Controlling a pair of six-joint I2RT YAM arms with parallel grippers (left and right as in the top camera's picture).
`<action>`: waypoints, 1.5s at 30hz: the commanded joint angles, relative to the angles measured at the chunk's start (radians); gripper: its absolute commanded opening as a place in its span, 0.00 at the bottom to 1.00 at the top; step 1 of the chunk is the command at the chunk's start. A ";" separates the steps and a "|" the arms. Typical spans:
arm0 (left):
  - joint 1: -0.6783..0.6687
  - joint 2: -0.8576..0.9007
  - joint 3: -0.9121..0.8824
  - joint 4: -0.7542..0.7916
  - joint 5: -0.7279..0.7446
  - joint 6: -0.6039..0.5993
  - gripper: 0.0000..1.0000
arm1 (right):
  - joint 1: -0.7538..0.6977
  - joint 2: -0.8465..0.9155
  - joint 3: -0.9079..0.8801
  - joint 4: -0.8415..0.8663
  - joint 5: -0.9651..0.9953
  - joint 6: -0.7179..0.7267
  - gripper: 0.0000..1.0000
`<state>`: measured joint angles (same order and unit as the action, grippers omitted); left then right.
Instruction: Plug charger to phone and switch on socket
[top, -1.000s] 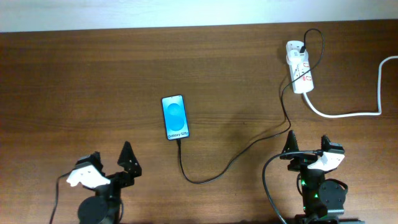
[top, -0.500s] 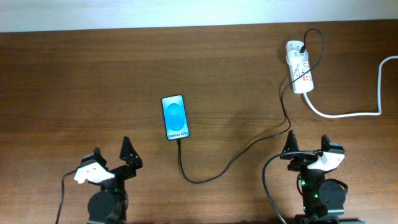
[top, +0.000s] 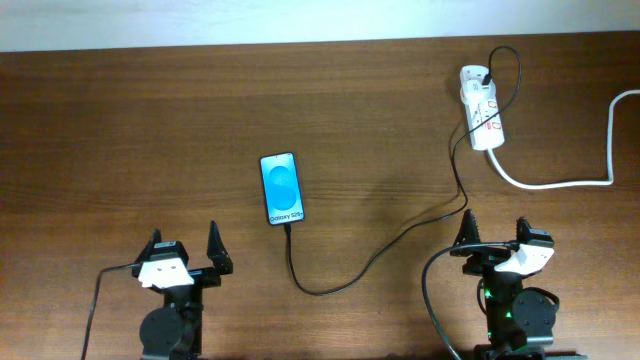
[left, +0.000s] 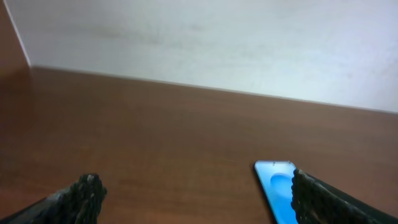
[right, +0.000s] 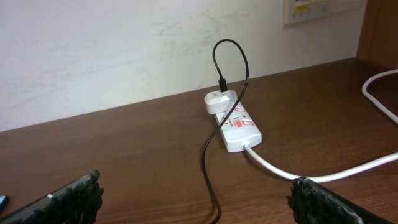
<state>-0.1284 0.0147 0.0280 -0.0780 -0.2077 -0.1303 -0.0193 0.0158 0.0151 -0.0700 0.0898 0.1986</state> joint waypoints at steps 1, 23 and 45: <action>0.005 -0.010 -0.021 0.041 0.028 0.035 0.99 | -0.007 -0.012 -0.010 0.000 0.012 -0.008 0.98; 0.030 -0.010 -0.020 0.011 0.044 0.117 0.99 | -0.007 -0.012 -0.010 0.000 0.012 -0.008 0.98; 0.107 -0.010 -0.020 0.011 0.044 0.117 0.99 | -0.007 -0.012 -0.010 -0.001 0.012 -0.008 0.98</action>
<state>-0.0265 0.0147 0.0162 -0.0673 -0.1707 -0.0330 -0.0193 0.0158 0.0147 -0.0700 0.0898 0.1986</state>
